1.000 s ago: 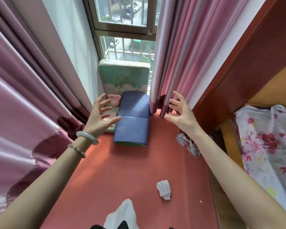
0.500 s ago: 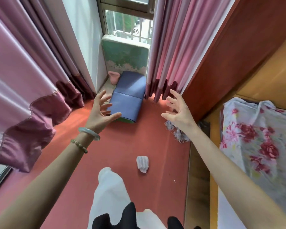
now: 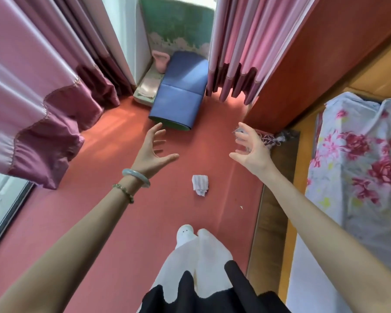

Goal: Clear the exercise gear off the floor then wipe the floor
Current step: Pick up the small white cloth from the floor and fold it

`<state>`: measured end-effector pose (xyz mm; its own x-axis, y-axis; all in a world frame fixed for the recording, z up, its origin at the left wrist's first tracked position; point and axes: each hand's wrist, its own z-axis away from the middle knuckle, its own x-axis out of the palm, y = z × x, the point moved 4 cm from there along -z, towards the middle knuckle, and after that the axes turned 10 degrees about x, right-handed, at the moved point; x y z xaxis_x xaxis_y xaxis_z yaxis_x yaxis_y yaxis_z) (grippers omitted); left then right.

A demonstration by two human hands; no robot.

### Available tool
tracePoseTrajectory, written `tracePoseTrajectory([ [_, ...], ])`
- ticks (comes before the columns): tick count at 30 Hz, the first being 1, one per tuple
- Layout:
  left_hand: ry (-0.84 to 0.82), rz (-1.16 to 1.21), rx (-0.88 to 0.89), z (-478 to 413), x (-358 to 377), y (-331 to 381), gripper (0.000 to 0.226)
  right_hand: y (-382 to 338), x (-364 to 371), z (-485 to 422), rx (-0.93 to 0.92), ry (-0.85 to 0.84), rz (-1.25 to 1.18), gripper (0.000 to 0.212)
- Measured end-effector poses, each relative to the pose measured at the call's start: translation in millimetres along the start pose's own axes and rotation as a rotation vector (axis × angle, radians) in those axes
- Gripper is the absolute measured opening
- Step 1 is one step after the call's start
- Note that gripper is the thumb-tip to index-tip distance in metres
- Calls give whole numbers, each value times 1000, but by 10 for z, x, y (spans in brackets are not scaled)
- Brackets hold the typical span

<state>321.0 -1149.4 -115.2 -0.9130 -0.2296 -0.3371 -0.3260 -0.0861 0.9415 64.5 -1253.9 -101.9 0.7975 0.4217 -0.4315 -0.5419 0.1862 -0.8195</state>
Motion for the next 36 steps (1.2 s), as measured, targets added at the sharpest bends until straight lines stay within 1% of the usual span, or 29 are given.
tracePoseTrajectory([
  [4, -61, -39, -76, 34, 235, -580, 90, 472, 228, -204, 72, -2, 6, 79],
  [9, -86, -65, -225, 86, 655, -1433, 85, 1277, 530, -501, 177, -25, 40, 71],
  [13, -63, -94, -329, 165, 1088, -2372, 77, 2151, 919, -843, 226, -67, 75, 60],
  [16, -73, -131, -368, 220, 1472, -3221, 71, 2923, 1274, -1196, 261, -95, 86, 51],
  [20, -127, -197, -376, 164, 1975, -4352, 65, 3920, 1741, -1721, 282, -91, 101, 43],
  [24, -161, -240, -402, 96, 2398, -5354, 45, 4777, 2152, -2223, 304, -90, 127, 39],
  [26, -182, -237, -408, 74, 2598, -5781, 41, 5121, 2342, -2455, 293, -109, 139, 39],
  [30, -228, -264, -382, -74, 2928, -6448, 43, 5665, 2724, -2864, 248, -169, 211, 37],
  [34, -282, -296, -348, -243, 3183, -6921, 41, 6094, 3077, -3168, 195, -233, 334, 40],
  [36, -304, -309, -346, -284, 3288, -7088, 46, 6249, 3220, -3259, 179, -266, 404, 43],
])
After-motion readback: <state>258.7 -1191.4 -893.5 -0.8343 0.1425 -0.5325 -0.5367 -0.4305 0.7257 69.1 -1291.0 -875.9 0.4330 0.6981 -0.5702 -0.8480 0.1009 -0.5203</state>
